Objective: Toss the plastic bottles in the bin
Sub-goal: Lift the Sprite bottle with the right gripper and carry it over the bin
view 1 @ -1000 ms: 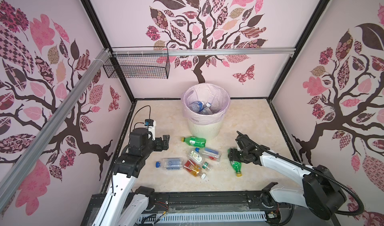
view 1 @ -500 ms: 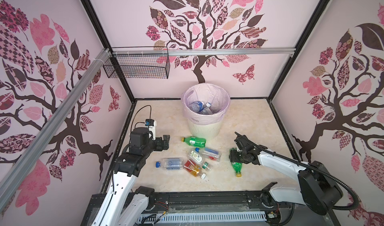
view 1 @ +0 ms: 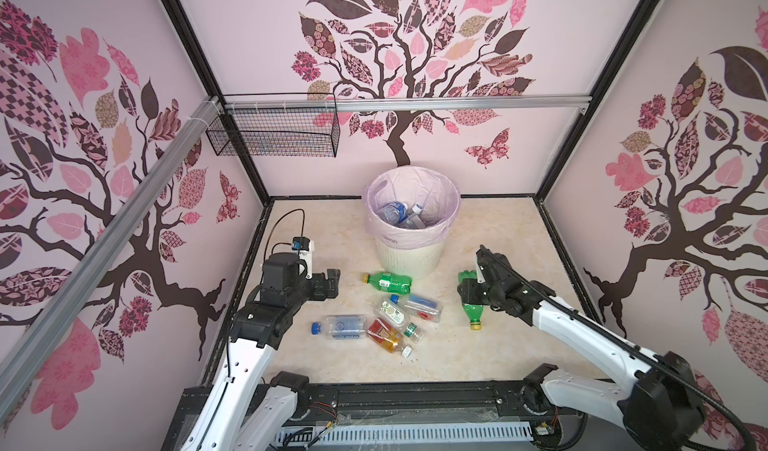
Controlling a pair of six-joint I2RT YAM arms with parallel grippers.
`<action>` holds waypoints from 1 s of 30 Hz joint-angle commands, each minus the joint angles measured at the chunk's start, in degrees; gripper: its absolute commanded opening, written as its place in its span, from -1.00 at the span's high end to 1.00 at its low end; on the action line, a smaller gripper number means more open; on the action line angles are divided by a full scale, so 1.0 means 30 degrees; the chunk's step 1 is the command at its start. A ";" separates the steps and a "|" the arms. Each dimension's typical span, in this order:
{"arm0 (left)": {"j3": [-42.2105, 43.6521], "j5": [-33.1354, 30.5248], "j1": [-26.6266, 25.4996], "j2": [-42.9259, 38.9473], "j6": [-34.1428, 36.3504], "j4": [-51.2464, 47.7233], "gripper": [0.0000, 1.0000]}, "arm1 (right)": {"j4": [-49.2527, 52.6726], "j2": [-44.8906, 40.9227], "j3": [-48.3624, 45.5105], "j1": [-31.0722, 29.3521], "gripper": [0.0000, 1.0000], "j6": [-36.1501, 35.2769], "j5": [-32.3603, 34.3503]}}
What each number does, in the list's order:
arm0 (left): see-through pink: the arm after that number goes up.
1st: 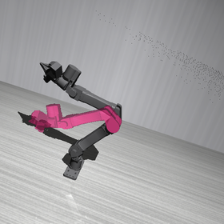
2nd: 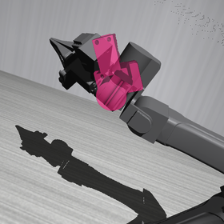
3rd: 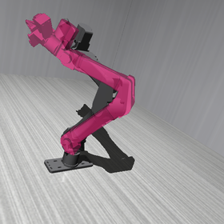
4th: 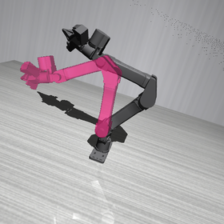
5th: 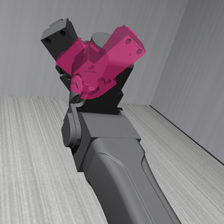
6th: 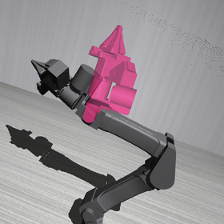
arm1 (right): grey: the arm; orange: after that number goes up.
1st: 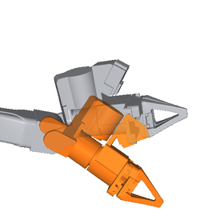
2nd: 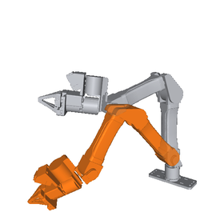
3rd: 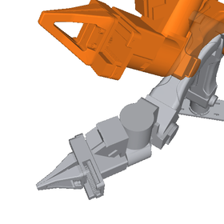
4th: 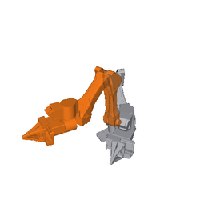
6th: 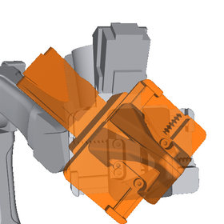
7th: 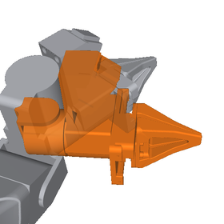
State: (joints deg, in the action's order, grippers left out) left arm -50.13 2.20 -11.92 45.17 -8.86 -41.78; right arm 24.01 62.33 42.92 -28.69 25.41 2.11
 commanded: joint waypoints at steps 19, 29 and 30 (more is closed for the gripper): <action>-0.0727 -0.0264 0.0050 -0.0159 0.0618 -0.0125 -0.95 | -0.2287 -0.6546 0.3462 0.0100 -0.14 -0.2576 -0.2473; -0.1150 -0.0043 0.0046 -0.0196 0.0704 -0.0363 -0.95 | -0.3876 -0.0360 0.9408 0.0099 -0.12 -0.3825 -0.3081; -0.1241 -0.0058 0.0049 -0.0220 0.0659 -0.0423 -0.95 | -0.4344 0.0750 1.0397 0.0100 -0.12 -0.3897 -0.3168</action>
State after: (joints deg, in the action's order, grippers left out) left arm -50.70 1.72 -11.92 45.08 -7.42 -42.63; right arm 16.01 58.41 67.09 -28.67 15.88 -6.15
